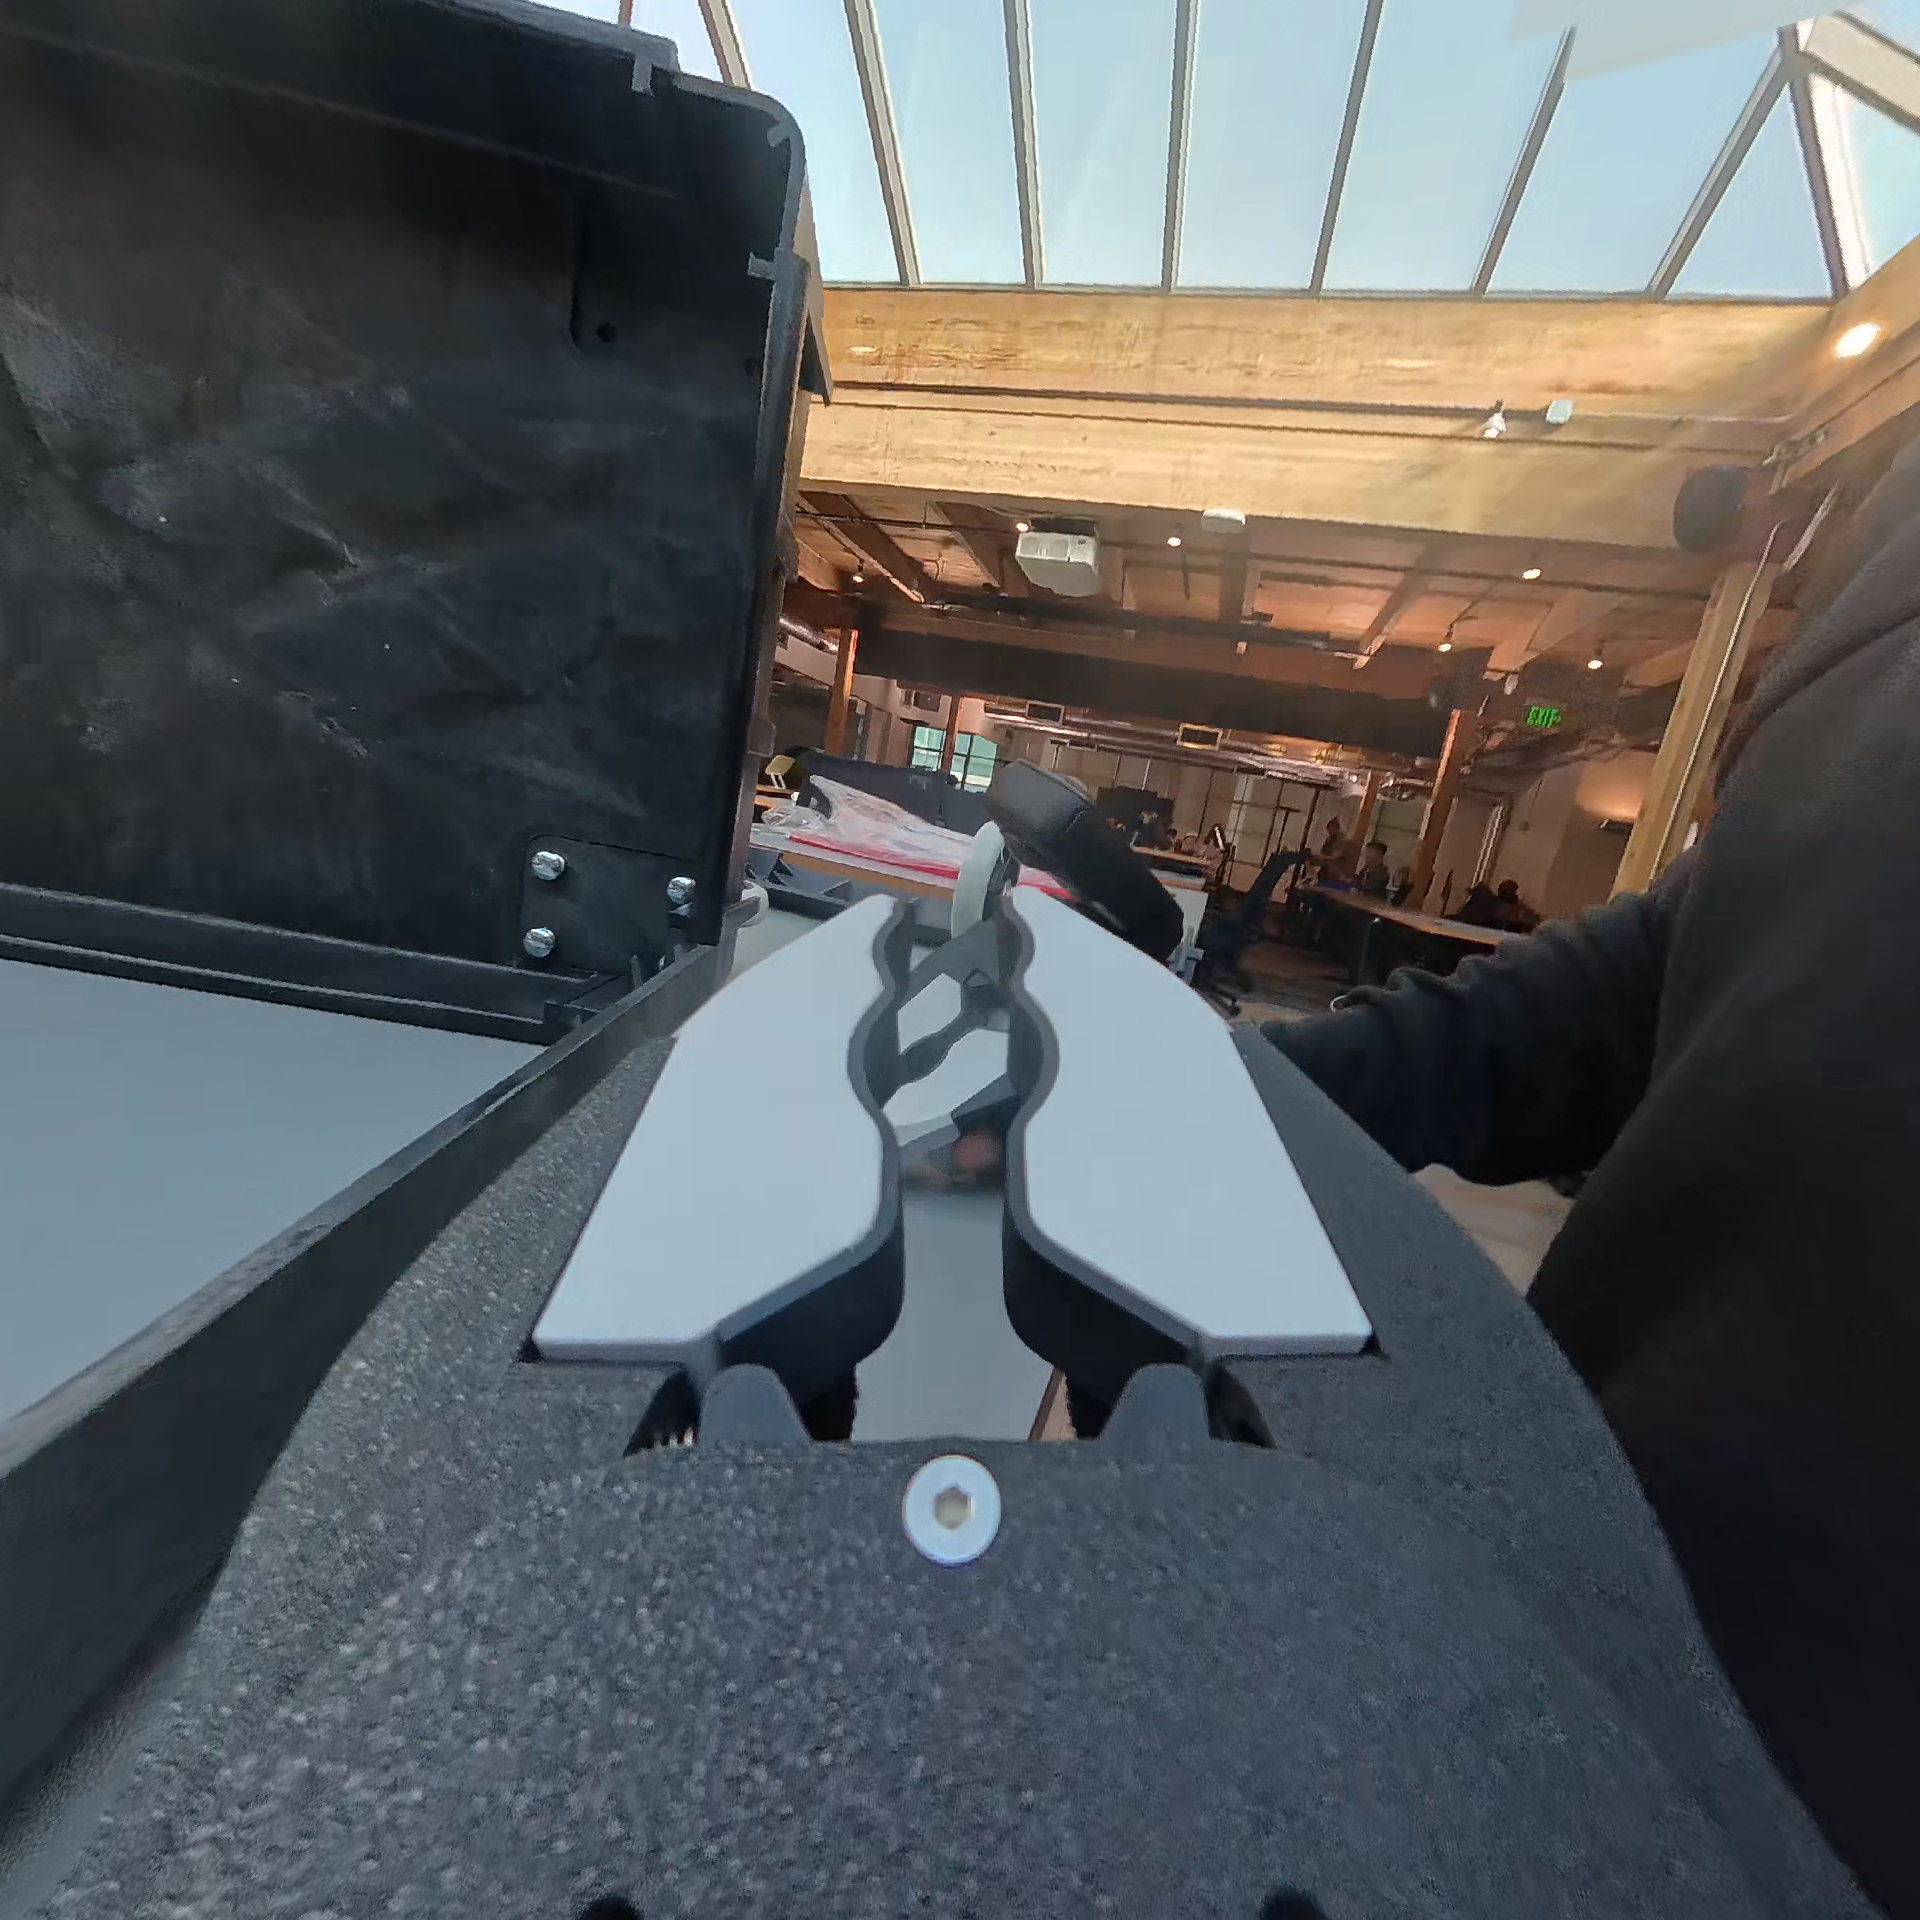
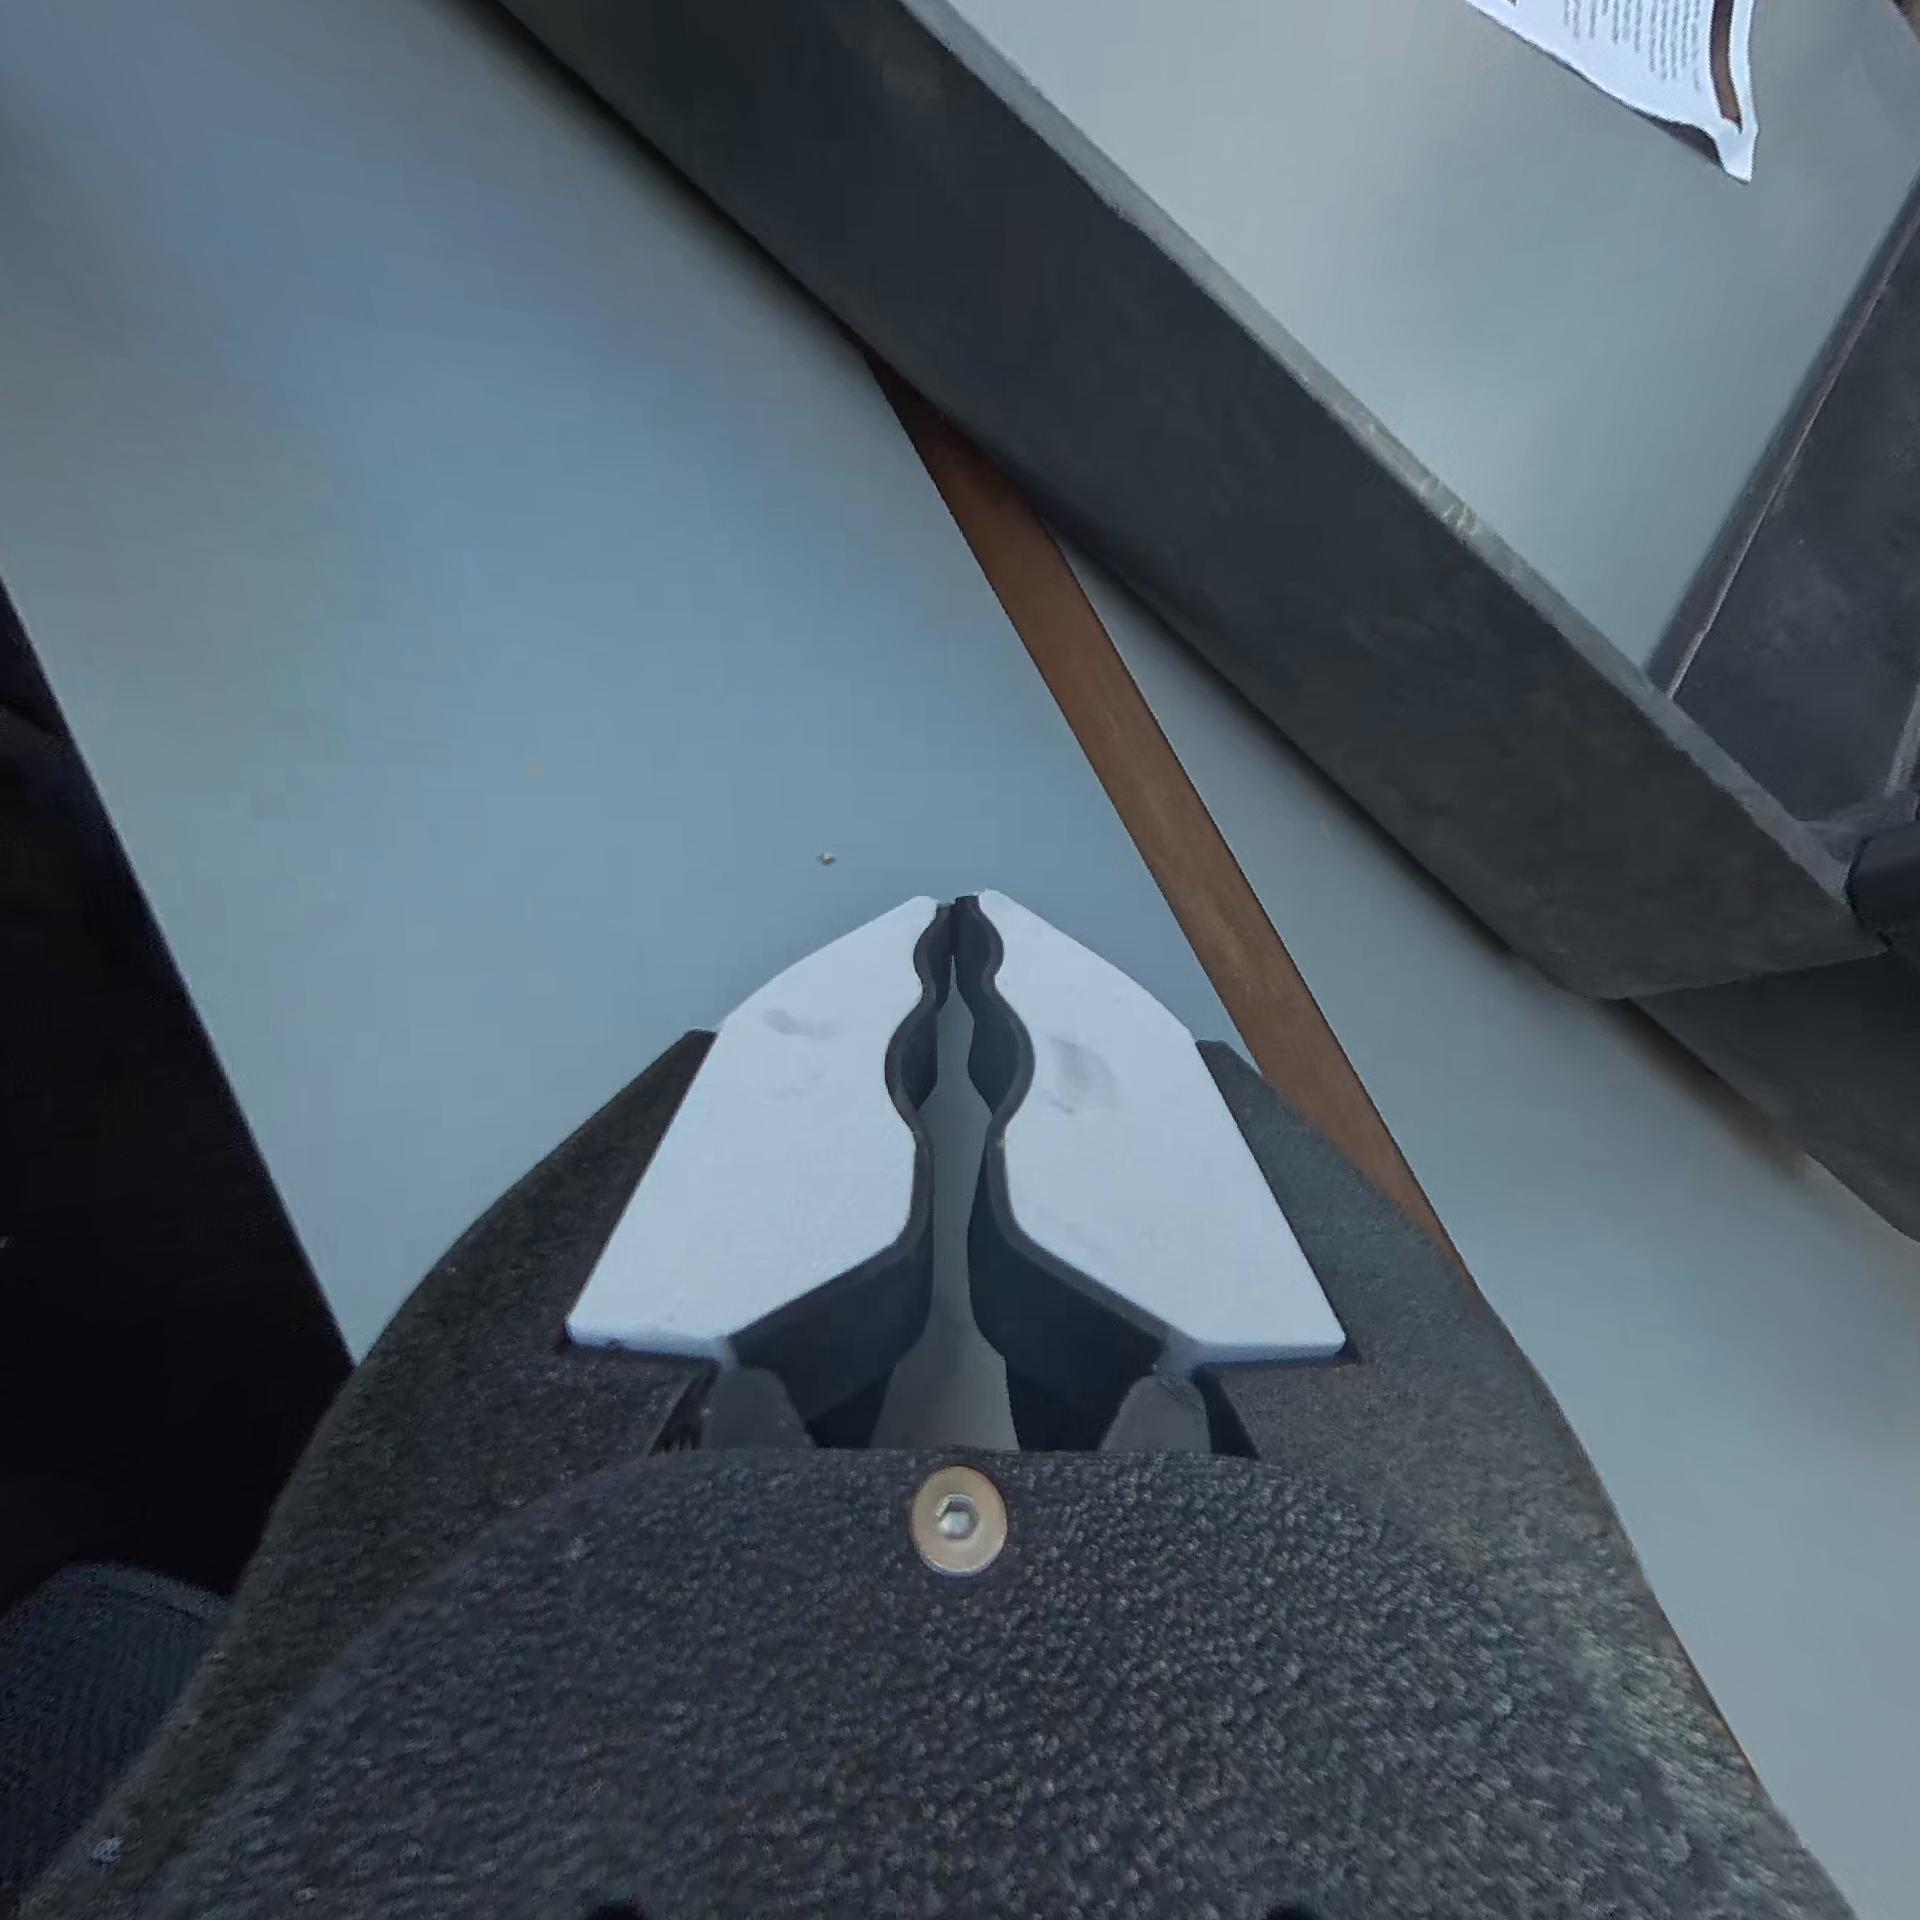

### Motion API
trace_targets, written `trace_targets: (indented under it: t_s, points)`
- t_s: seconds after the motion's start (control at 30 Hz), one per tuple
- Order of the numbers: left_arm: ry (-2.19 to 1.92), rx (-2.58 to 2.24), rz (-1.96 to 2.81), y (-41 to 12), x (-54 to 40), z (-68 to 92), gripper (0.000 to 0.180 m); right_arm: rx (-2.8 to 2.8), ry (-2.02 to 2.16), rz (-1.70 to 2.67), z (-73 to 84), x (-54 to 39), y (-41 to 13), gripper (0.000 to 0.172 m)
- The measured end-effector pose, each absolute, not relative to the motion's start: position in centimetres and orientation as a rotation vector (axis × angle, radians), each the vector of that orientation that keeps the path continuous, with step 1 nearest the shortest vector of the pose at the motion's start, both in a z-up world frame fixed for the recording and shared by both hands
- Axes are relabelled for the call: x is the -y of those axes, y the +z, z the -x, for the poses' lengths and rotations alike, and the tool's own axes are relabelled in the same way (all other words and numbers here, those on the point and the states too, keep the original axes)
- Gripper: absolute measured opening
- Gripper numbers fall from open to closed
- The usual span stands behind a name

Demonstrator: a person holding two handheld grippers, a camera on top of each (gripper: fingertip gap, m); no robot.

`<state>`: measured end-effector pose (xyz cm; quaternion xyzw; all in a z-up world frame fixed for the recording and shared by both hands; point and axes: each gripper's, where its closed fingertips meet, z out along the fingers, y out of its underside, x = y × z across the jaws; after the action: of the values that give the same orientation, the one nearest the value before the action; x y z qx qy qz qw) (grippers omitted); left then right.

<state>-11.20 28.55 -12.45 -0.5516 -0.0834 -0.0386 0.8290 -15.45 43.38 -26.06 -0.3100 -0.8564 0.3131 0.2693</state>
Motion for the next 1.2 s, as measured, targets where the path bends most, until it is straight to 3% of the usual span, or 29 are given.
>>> trace_targets:
  t_s: [0.33, 0.67, 0.93, 1.2]
  points:
    - [0.195, 0.13, 1.227, -7.6, -13.9, 16.3, 0.018, 2.282, 0.976, 0.576, 19.1, -34.6, -21.1, 0.0]
    - [0.496, 0.25, 1.273, -2.4, -2.9, 31.6, 0.017, 2.287, 1.08, 0.453, 25.2, -30.2, -15.5, 0.0]
    - [0.777, 0.63, 1.306, -8.5, 0.1, 52.3, 0.016, 2.382, 0.963, 0.493, 35.0, -27.2, -15.1, 0.002]
    - [0.857, 0.817, 1.214, -13.9, 2.3, 55.6, 0.015, 2.512, 0.979, 0.524, 46.1, -22.6, -19.0, 0.014]
